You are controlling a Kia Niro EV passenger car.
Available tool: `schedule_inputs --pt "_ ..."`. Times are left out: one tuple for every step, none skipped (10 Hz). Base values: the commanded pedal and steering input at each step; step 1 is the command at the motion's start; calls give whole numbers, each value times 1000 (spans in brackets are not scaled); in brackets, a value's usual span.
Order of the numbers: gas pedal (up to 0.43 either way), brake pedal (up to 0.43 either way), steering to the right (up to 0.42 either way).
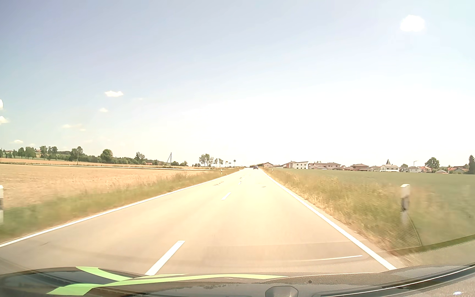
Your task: Follow the waypoints while adhering to traffic rules and regulations
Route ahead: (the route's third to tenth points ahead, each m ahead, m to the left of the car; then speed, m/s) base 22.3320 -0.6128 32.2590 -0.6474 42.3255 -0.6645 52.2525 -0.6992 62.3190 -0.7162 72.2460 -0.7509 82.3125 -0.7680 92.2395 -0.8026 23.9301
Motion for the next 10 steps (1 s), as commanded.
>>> schedule_inputs --pt "299 0 0" --pt "299 0 0" --pt "299 0 0" --pt "299 0 0" --pt "280 0 0" --pt "260 0 0" --pt "260 0 0" --pt "260 0 0" --pt "260 0 0" --pt "260 0 0"
